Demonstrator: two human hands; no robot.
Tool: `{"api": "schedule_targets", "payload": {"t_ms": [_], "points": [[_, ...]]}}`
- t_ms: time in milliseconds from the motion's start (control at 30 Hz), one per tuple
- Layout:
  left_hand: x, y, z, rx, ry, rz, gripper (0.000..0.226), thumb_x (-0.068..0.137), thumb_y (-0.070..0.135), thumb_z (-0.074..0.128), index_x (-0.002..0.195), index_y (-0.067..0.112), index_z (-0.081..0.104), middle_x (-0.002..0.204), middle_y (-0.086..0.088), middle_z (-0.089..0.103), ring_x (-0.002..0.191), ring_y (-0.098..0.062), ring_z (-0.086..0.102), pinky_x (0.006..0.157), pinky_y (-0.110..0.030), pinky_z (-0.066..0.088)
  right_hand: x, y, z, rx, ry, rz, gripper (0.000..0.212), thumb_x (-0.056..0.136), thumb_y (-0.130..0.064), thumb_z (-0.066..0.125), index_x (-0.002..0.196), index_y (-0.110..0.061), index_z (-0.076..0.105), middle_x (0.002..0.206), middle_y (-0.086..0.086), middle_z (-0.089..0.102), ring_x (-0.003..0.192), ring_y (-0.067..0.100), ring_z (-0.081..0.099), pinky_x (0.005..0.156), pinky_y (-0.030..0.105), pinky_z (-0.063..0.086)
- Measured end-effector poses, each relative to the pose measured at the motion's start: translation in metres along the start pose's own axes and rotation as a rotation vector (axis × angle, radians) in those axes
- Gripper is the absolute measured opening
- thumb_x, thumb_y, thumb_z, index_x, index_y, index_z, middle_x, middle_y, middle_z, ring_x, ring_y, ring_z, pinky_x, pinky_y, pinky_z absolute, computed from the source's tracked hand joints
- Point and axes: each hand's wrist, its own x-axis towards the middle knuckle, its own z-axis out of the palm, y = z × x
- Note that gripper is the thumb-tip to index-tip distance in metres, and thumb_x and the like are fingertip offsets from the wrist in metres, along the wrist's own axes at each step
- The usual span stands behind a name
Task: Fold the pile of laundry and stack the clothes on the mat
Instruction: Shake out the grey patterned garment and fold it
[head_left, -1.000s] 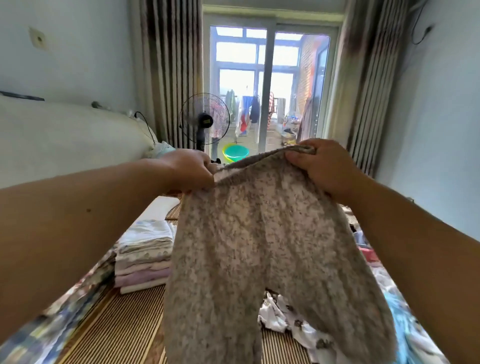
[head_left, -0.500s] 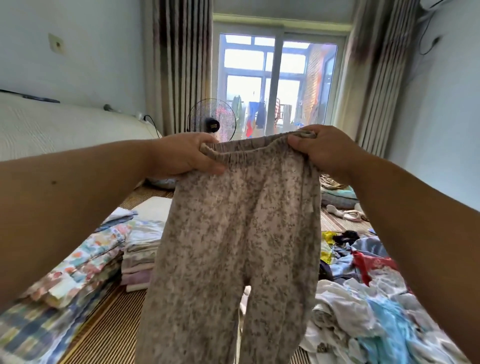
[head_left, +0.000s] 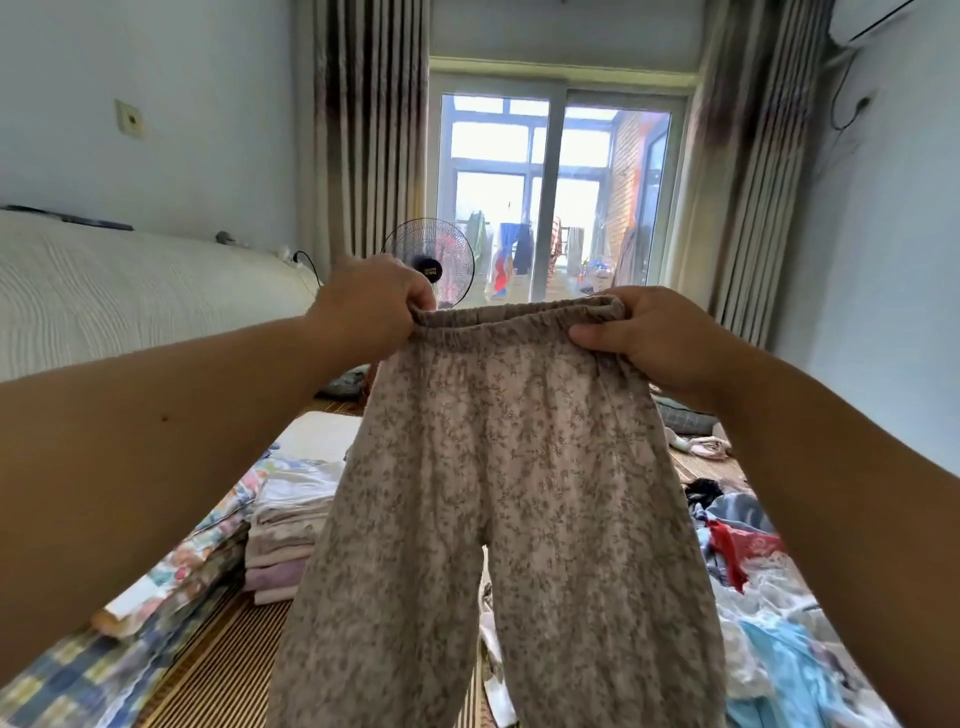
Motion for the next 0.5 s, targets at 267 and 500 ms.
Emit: {"api": "schedule_targets", "payload": {"t_ms": [267,500], "points": [[0.008,0.018,-0.013,-0.458,-0.239,0.036,0.034,0.084,-0.015,0.057,0.068,0.015,0.057,0.115,-0.006,0.068,0.115,-0.012,0.061,0.089,-0.030,0.054,-0.003,-0.010,-0.003,-0.003,-0.100,-0.152,0.017,0.088,-0.010,0.066,0.093,-0.025,0.070,0.087,-0.006,0.071,0.084,0.007,0.067,0.075,0.020,0.051],[0.007,0.036,0.001,-0.761,-0.462,0.017,0.040,0.085,-0.022,0.041,0.061,0.010,0.050,0.055,0.011,0.056,0.054,-0.002,0.053,0.056,-0.018,0.045,0.005,0.008,0.024,0.235,-0.257,-0.115,0.024,0.086,-0.002,0.064,0.084,-0.024,0.073,0.082,-0.006,0.072,0.081,0.008,0.068,0.074,0.024,0.055]]}}
